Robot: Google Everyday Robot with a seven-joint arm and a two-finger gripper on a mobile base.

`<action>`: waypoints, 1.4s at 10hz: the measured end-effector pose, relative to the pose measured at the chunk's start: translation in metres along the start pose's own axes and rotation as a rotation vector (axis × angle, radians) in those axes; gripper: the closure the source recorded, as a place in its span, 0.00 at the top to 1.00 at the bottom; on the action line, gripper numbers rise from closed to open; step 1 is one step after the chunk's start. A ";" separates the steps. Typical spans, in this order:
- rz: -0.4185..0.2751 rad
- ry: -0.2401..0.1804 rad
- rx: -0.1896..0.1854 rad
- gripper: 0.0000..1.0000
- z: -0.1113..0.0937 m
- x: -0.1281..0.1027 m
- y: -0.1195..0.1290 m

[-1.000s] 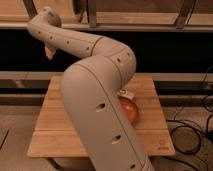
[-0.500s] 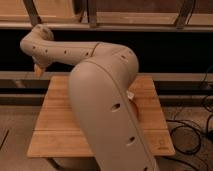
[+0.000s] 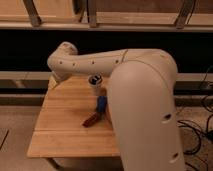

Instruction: Move the arm in a circular motion

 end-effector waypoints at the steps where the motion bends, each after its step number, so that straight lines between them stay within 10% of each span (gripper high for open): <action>1: 0.055 -0.011 0.025 0.78 -0.010 0.018 -0.019; 5: 0.279 -0.061 0.151 0.78 -0.054 0.086 -0.100; 8: 0.323 -0.072 0.175 0.78 -0.062 0.100 -0.115; 12: 0.272 -0.078 0.164 0.78 -0.056 0.067 -0.097; 14: 0.104 -0.084 0.138 0.78 -0.050 0.008 -0.032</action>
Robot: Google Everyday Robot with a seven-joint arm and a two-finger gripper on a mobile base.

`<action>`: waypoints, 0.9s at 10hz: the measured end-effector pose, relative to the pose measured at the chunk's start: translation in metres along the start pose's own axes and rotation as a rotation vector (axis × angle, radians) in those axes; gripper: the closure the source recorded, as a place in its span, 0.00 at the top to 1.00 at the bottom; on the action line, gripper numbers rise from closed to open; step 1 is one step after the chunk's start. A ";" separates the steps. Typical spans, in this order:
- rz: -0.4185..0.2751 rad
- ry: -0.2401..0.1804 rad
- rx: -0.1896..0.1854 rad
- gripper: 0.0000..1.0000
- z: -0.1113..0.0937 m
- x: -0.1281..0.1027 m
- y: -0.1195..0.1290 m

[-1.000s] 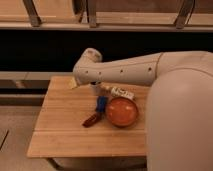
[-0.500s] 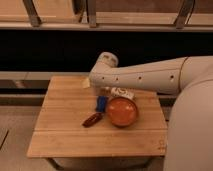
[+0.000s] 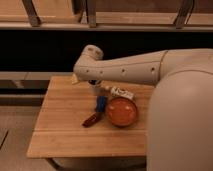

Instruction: Move the arm in a circular motion

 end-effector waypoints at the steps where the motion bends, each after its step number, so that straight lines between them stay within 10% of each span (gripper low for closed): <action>1: -0.080 0.001 -0.008 0.78 0.000 -0.013 0.031; 5: -0.316 0.041 -0.083 0.78 0.000 -0.028 0.122; 9: -0.332 0.183 -0.197 0.78 -0.011 0.075 0.133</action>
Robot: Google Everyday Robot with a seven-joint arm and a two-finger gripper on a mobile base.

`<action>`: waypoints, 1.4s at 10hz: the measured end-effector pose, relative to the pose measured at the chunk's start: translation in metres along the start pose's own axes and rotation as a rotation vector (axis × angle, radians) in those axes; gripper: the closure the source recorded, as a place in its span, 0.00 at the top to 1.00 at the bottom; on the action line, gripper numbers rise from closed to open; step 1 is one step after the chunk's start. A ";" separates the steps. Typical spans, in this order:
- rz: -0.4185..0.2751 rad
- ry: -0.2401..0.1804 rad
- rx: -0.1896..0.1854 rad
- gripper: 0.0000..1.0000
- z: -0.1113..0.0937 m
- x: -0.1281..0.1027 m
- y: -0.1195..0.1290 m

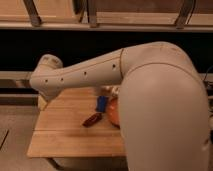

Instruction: Move the arm in a circular motion

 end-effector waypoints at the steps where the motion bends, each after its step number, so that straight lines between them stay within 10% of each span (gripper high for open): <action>1: 0.063 0.031 -0.016 0.78 0.000 0.034 -0.009; 4: 0.222 0.031 0.057 0.78 -0.017 0.078 -0.080; 8: 0.298 -0.082 0.223 0.78 -0.048 0.039 -0.186; 10: 0.271 -0.136 0.232 0.78 -0.053 0.003 -0.192; 14: 0.091 -0.184 0.130 0.78 -0.048 -0.035 -0.112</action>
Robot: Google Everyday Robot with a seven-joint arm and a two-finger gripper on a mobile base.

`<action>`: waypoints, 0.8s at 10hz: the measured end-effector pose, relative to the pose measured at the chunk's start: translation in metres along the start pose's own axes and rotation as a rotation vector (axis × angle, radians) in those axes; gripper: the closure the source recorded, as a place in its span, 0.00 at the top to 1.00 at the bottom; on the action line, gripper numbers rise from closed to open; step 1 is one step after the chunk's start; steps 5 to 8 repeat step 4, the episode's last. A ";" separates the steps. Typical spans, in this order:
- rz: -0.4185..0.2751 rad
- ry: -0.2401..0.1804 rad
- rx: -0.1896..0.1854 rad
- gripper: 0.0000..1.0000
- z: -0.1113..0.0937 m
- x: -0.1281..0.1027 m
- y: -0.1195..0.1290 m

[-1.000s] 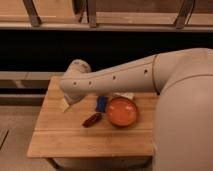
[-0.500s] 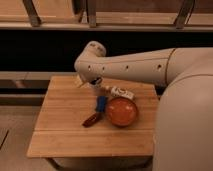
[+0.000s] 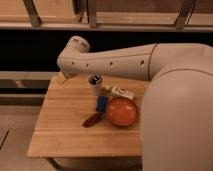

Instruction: Move the arm in a circular motion

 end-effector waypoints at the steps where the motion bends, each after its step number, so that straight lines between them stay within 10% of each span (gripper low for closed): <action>1: -0.030 0.021 -0.049 0.78 -0.003 0.021 0.027; 4: -0.004 0.093 -0.123 0.78 -0.012 0.094 0.051; 8: -0.004 0.093 -0.123 0.78 -0.012 0.094 0.051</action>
